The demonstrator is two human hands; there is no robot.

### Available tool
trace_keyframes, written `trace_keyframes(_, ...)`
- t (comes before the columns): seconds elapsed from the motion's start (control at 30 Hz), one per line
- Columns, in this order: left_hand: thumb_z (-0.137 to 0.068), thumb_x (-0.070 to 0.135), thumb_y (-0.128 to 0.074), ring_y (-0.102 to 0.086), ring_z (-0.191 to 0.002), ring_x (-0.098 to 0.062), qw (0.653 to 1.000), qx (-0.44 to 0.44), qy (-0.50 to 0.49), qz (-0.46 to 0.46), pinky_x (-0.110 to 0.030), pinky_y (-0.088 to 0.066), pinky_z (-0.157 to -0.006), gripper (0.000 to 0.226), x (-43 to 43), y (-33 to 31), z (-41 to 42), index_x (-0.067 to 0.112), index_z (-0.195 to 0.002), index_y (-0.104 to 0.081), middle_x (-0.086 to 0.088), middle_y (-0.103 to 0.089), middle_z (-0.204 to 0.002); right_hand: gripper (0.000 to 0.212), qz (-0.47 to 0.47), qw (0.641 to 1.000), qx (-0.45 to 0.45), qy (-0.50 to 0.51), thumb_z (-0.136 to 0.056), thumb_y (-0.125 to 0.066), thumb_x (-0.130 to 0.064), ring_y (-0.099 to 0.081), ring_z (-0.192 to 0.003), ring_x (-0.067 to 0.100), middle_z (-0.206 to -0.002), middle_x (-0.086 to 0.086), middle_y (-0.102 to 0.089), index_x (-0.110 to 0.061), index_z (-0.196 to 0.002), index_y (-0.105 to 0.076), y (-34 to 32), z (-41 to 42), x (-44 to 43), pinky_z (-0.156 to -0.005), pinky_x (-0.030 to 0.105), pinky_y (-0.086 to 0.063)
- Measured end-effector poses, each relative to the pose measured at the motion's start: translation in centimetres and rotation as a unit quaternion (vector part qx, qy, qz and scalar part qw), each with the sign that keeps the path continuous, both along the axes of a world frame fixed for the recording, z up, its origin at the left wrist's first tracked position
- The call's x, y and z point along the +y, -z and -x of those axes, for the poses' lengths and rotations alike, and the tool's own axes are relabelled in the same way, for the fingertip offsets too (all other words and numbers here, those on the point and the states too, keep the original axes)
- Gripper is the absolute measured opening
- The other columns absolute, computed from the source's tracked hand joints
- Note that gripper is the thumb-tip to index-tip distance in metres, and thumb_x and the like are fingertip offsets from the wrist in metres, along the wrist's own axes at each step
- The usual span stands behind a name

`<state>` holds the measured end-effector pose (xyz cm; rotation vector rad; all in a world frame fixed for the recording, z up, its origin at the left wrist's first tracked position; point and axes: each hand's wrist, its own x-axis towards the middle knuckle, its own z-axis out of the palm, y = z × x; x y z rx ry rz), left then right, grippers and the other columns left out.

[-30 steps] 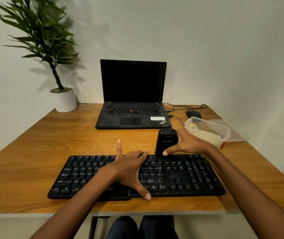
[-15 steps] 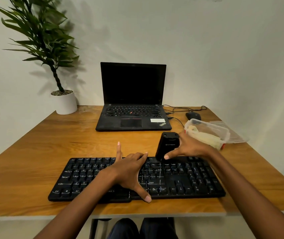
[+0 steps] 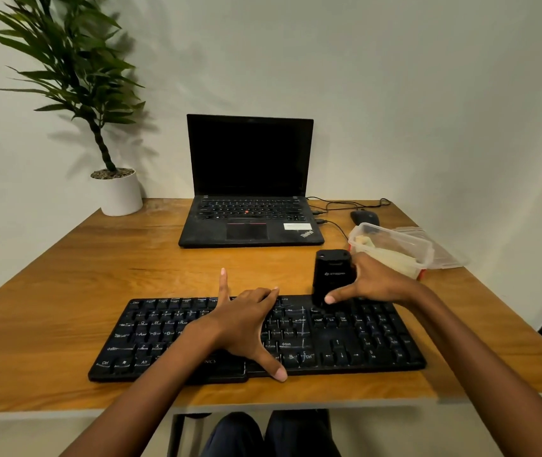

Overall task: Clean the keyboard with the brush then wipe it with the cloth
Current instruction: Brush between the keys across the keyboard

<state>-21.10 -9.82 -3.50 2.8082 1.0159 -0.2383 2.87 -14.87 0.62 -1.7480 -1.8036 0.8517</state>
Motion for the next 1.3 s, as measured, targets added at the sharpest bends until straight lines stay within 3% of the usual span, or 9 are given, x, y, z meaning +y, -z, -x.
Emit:
trace_keyframes(0.23,-0.065,0.074,-0.064,0.002,-0.147,-0.018,1.000,0.002,-0.004,0.007,-0.066,0.033,-0.093,0.129,-0.1,-0.1,0.0,0.015,-0.149,0.014,-0.001,0.000,-0.160,0.055,0.002,0.999,-0.051,-0.007,-0.068,-0.081,-0.020,-0.060,-0.096,0.013,-0.104,-0.005,-0.060,-0.017,-0.114,-0.051,-0.9,0.9,0.2,-0.082,0.022,-0.050)
trace_keyframes(0.33,-0.064,0.075,-0.064,0.003,-0.147,-0.017,1.000,-0.001,-0.002,0.004,-0.065,0.035,-0.091,0.130,0.0,0.1,0.1,0.014,-0.149,0.014,-0.001,0.000,-0.160,0.054,0.004,1.000,-0.004,-0.001,-0.069,-0.080,-0.019,-0.055,-0.099,0.009,-0.101,-0.014,-0.057,-0.018,-0.115,-0.050,0.1,1.5,0.1,-0.076,0.009,-0.043)
trace_keyframes(0.43,-0.065,0.074,-0.064,0.003,-0.147,-0.017,1.000,0.000,0.000,0.002,-0.064,0.036,-0.090,0.130,-0.1,0.0,0.1,0.014,-0.149,0.014,-0.001,-0.001,-0.160,0.060,0.008,0.999,0.035,0.026,-0.063,-0.083,-0.020,-0.055,-0.102,0.010,-0.103,-0.010,-0.057,-0.021,-0.110,-0.045,0.5,-0.1,-0.6,-0.078,0.013,-0.042)
trace_keyframes(0.7,-0.065,0.073,-0.066,0.004,-0.147,-0.017,1.000,-0.004,-0.002,0.006,-0.062,0.038,-0.089,0.130,-0.1,0.0,0.1,0.014,-0.150,0.013,0.000,0.001,-0.160,0.058,-0.033,0.999,0.007,0.007,-0.071,-0.078,-0.016,-0.053,-0.097,0.004,-0.099,-0.015,-0.053,-0.014,-0.121,-0.050,0.1,1.9,-0.4,-0.069,0.001,-0.041)
trace_keyframes(0.77,-0.065,0.073,-0.065,0.004,-0.147,-0.017,1.000,0.000,-0.002,0.005,-0.064,0.036,-0.091,0.130,-0.2,-0.1,0.0,0.014,-0.149,0.014,-0.001,0.001,-0.160,0.054,-0.009,1.000,0.014,-0.004,-0.071,-0.078,-0.015,-0.052,-0.098,0.000,-0.098,-0.021,-0.049,-0.025,-0.114,-0.046,0.2,1.3,-1.3,-0.067,-0.001,-0.039)
trace_keyframes(0.87,-0.065,0.072,-0.065,0.003,-0.147,-0.018,1.000,0.002,-0.002,0.008,-0.066,0.033,-0.093,0.129,-0.3,-0.2,0.1,0.014,-0.149,0.014,-0.001,0.001,-0.160,0.044,0.017,0.999,0.026,-0.016,-0.070,-0.078,-0.015,-0.056,-0.100,0.004,-0.094,-0.023,-0.051,-0.033,-0.092,-0.045,-0.3,1.0,-1.7,-0.067,0.001,-0.041)
trace_keyframes(1.03,-0.065,0.073,-0.065,0.003,-0.147,-0.018,1.000,0.006,-0.001,0.002,-0.066,0.033,-0.094,0.129,-0.3,-0.2,0.0,0.015,-0.149,0.014,-0.002,0.001,-0.160,0.053,-0.056,0.998,0.023,0.029,-0.070,-0.078,-0.018,-0.054,-0.094,0.003,-0.100,-0.012,-0.055,-0.015,-0.116,-0.053,0.7,1.9,-0.7,-0.065,0.001,-0.041)
trace_keyframes(1.17,-0.065,0.074,-0.064,0.002,-0.147,-0.018,1.000,0.003,0.000,-0.001,-0.065,0.035,-0.092,0.130,-0.2,-0.2,0.0,0.014,-0.149,0.014,-0.002,0.001,-0.160,0.053,-0.054,0.997,0.054,-0.008,-0.073,-0.075,-0.007,-0.052,-0.090,0.000,-0.091,-0.026,-0.042,-0.029,-0.102,-0.036,0.6,1.7,-2.0,-0.064,-0.007,-0.034)
trace_keyframes(1.3,-0.065,0.073,-0.064,0.003,-0.147,-0.018,1.000,0.003,-0.001,-0.001,-0.064,0.035,-0.092,0.129,-0.2,-0.2,0.0,0.014,-0.149,0.013,-0.003,0.002,-0.160,0.041,0.010,0.998,0.043,-0.035,-0.070,-0.079,-0.013,-0.060,-0.089,0.000,-0.093,-0.021,-0.057,-0.031,-0.092,-0.050,0.4,1.1,-2.0,-0.067,0.002,-0.042)
